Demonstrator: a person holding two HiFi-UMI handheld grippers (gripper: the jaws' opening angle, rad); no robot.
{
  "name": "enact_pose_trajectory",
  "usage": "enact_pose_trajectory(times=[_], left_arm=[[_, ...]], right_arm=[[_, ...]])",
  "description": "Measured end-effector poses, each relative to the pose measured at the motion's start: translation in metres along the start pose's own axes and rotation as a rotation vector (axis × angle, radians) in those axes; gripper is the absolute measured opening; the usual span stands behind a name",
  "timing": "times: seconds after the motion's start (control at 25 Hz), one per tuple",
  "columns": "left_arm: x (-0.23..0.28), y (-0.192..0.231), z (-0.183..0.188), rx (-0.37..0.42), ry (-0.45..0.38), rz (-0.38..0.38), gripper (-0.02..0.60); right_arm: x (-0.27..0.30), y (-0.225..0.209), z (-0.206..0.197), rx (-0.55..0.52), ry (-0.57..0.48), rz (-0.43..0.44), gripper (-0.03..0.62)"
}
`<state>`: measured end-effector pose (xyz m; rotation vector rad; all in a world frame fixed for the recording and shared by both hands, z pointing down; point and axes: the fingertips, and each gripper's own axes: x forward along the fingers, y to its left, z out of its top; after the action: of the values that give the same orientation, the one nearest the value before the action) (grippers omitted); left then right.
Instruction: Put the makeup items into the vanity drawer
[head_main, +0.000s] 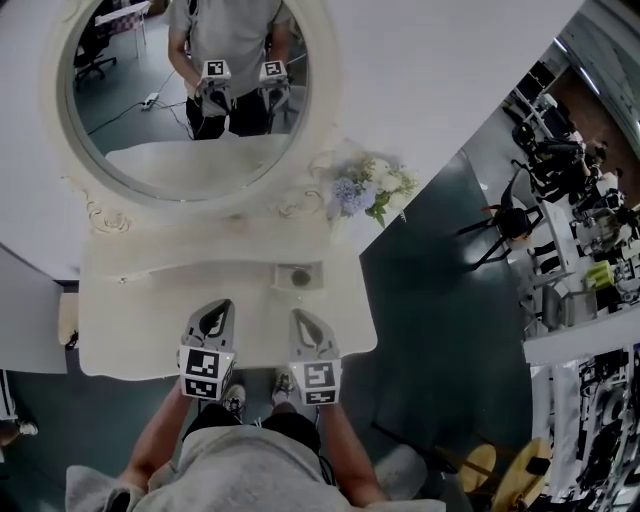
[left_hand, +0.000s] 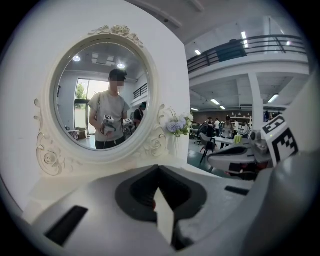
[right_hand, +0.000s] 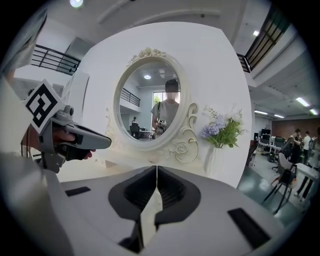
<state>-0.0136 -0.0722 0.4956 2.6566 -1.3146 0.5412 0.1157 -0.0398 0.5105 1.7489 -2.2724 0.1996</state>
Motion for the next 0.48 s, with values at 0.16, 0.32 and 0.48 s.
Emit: enact_pose_trajectory(times=[0.16,0.32,0.48], left_arm=[[-0.005,0.001,-0.001,0.004,-0.001,0.002,0.002],[-0.008,0.002,-0.001,-0.003,-0.002,0.012,0.002],[-0.005,0.008,-0.002,-0.012,0.000,0.032,0.002]], right_arm=[[-0.001,0.006,0.002,-0.004,-0.007,0.006,0.018],[0.001,0.007,0.005,-0.006,-0.010,0.017,0.018],[0.011,0.009,0.007,-0.010,-0.009,0.044,0.018]])
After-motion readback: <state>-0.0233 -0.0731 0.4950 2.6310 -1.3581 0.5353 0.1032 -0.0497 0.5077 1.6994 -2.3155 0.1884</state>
